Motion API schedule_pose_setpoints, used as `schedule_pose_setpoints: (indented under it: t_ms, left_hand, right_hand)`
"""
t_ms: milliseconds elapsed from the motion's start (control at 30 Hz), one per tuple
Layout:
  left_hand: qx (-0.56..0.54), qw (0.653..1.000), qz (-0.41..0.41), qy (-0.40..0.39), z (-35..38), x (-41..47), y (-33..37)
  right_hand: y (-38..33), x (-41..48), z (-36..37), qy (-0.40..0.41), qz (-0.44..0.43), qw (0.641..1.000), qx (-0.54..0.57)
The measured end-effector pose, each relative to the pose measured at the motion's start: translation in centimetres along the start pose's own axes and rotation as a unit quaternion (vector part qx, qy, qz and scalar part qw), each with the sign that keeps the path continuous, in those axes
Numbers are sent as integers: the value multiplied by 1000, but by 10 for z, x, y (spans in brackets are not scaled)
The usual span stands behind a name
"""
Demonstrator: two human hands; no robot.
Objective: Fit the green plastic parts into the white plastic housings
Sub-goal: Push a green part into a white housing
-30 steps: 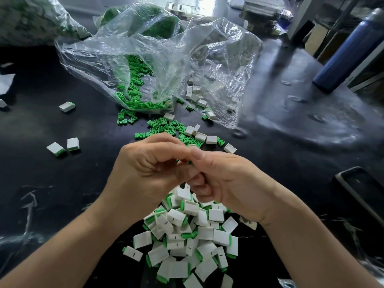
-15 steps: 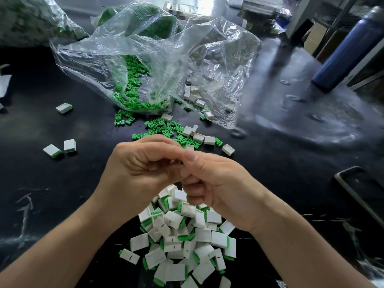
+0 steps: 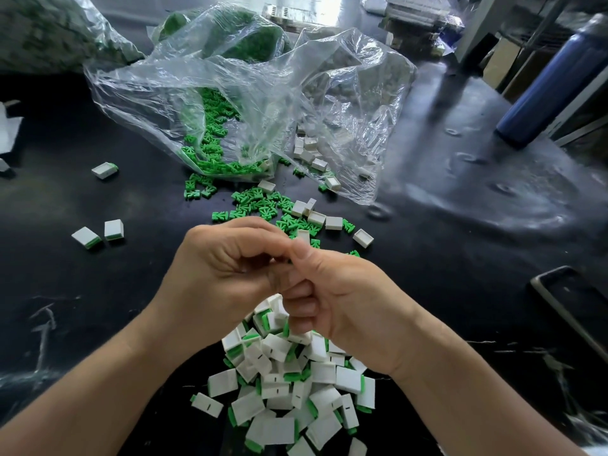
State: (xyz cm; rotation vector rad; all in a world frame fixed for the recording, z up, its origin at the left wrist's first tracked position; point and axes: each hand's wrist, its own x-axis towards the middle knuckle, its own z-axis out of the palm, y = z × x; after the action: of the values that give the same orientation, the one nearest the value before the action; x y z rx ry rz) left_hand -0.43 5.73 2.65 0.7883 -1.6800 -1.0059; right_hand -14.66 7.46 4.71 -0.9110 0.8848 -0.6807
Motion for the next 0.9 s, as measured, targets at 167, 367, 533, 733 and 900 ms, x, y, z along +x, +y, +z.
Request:
schedule_pose_setpoints:
  t_ms: [167,367,533,733,900]
  left_hand:
    - [-98,995,-15,-12,-3,-1,0]
    - [-46,999,-8,-7,-1,0,0]
    - [-32,999,-8,-16,-3,1,0]
    - [-21,999,-13,-27,-4,0,3]
    - [-4,999,-16,-47,-4,1,1]
  right_hand:
    - [-4,2,-5,-66,19,997,22]
    - [-3,2,-8,-31,18,999,2]
    - [-3,2,-5,-25,4,999,38]
    - [3,5,-7,-51,31,996,67]
    - [3,5,-8,-59,43,996,59]
